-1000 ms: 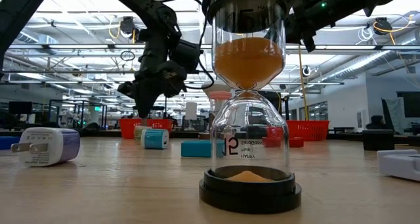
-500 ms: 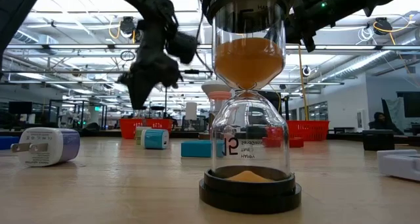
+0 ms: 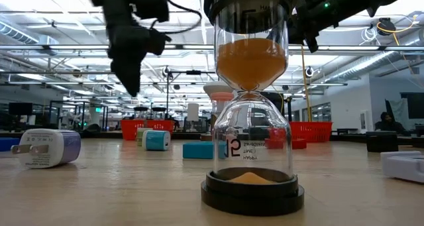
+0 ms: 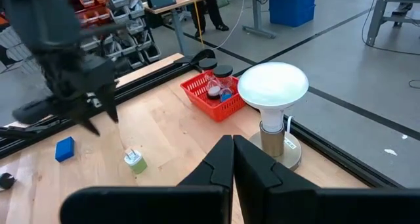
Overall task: Pick & Place Office items
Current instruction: Put the green charger adapter into the top right red bin
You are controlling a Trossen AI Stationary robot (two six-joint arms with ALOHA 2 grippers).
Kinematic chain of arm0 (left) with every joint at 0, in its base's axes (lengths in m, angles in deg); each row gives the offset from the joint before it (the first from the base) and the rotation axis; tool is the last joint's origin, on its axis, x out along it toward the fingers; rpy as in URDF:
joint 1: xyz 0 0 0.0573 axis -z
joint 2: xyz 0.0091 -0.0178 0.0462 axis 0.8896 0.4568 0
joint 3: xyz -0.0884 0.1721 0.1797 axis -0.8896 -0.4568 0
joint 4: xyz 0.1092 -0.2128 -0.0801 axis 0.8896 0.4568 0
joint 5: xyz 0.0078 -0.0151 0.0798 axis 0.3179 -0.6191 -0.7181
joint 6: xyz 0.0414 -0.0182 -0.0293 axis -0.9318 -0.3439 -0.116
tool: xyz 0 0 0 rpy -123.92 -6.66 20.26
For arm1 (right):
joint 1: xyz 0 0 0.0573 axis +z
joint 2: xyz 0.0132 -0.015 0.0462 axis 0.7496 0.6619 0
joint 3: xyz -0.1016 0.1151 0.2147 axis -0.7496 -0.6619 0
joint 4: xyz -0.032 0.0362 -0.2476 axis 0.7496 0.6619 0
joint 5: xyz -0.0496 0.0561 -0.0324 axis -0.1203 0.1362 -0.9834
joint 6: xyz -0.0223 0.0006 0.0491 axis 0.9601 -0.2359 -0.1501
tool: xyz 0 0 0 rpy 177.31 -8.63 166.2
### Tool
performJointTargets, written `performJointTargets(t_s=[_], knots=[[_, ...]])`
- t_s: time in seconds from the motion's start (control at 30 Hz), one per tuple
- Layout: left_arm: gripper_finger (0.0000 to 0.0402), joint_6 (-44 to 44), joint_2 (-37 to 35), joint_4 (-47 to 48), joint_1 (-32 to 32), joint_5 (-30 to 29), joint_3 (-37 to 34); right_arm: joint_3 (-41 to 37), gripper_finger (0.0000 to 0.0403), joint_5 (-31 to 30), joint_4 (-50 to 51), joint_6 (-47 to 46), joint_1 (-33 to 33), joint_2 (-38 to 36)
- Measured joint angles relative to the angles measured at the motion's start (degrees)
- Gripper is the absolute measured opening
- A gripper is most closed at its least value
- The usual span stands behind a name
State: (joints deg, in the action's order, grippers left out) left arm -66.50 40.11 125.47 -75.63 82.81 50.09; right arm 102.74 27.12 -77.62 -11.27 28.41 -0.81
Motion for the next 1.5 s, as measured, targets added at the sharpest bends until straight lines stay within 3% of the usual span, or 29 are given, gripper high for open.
performJointTargets(t_s=[0.1, 0.27, 0.6, 0.87, 1.13, 1.4, 1.5], knots=[[0.0178, 0.49, -4.66, -15.46, 2.22, -0.87, -9.94, -0.01, 0.0000, 0.00, 0.00, 0.00, 0.00, 0.00], [0.0170, 4.69, -8.12, -30.74, 3.63, -2.74, -21.71, 0.00, 0.0000, 0.02, 0.00, -1.36, 0.00, 0.00], [0.0234, 3.73, -8.13, -37.91, 4.69, -11.42, -27.81, 0.00, 0.0000, 0.01, -0.39, -2.75, 0.00, 0.00], [0.0255, -2.44, -6.01, -41.84, 4.62, -9.91, -28.73, -0.01, 0.0000, -0.07, -0.82, -2.80, 0.00, 0.00], [0.0224, -5.00, -0.80, -47.93, 4.62, -8.01, -28.72, -0.01, 0.0000, -0.18, -3.39, -2.53, -0.04, 0.00], [0.0136, -6.24, 0.31, -51.34, 4.58, -8.53, -28.72, 0.00, 0.0000, -0.22, -4.20, -2.40, -0.04, 0.00], [0.0127, -6.07, 0.29, -51.51, 3.89, -8.64, -28.72, 0.00, 0.0000, -0.24, -4.18, -2.64, -0.04, 0.00]])
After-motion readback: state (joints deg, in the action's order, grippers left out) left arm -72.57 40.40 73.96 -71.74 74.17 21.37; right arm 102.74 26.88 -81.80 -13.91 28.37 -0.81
